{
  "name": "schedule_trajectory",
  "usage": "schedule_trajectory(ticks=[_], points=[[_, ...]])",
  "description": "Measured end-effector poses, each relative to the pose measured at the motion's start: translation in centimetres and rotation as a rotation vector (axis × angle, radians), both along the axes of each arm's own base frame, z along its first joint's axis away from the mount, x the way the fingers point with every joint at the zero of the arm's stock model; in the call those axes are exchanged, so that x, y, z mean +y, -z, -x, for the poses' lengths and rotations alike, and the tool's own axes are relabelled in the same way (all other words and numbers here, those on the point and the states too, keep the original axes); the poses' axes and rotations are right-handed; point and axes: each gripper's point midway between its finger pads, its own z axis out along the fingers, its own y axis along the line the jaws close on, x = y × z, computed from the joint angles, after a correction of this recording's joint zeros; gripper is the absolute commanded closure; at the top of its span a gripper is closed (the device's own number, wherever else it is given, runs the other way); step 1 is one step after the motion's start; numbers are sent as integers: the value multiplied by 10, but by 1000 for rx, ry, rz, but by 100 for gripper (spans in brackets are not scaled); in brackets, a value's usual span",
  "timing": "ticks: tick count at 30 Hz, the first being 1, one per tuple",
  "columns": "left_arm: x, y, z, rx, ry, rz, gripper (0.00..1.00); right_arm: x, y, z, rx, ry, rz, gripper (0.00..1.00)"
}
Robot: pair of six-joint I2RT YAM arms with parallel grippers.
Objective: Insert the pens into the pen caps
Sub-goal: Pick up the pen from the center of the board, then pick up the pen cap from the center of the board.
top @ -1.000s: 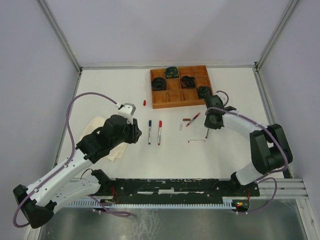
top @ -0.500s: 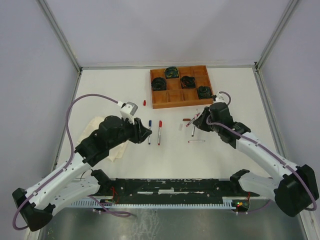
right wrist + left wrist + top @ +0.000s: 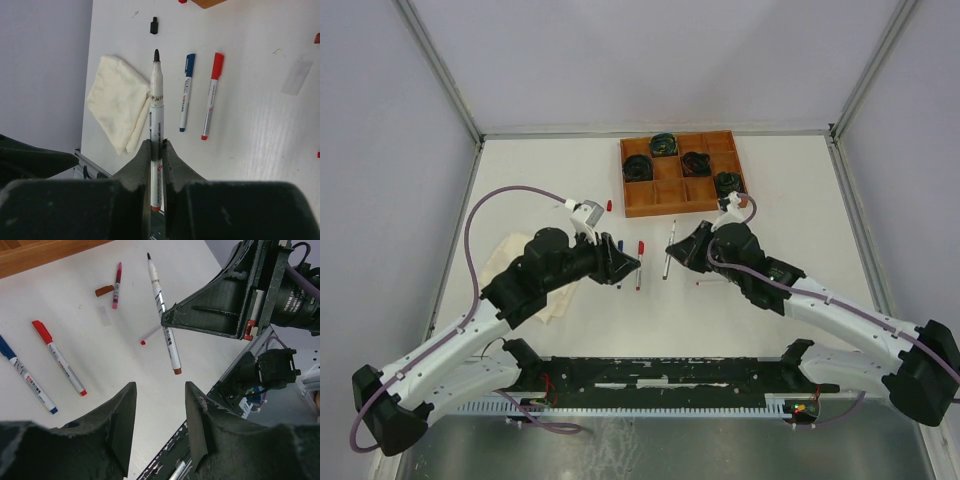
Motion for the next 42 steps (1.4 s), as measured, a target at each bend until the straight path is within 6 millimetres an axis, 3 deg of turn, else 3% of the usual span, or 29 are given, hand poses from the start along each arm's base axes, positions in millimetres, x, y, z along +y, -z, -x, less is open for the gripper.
schedule_trajectory(ticks=[7,12,18,33,38,42], points=[[-6,4,0,24,14,16,49,31,-10,6,-3,-33,-63,92],[-7,5,-1,27,13,19,48,56,-28,11,-24,-76,-115,93],[-8,9,-2,43,10,15,50,73,-43,16,-48,-110,-154,93],[-7,13,-4,52,-3,9,92,86,-49,25,-62,-150,-162,93],[-6,14,-4,54,-4,7,97,87,-48,25,-65,-153,-155,87],[-6,14,-3,54,-4,6,97,86,-48,26,-77,-160,-134,74]])
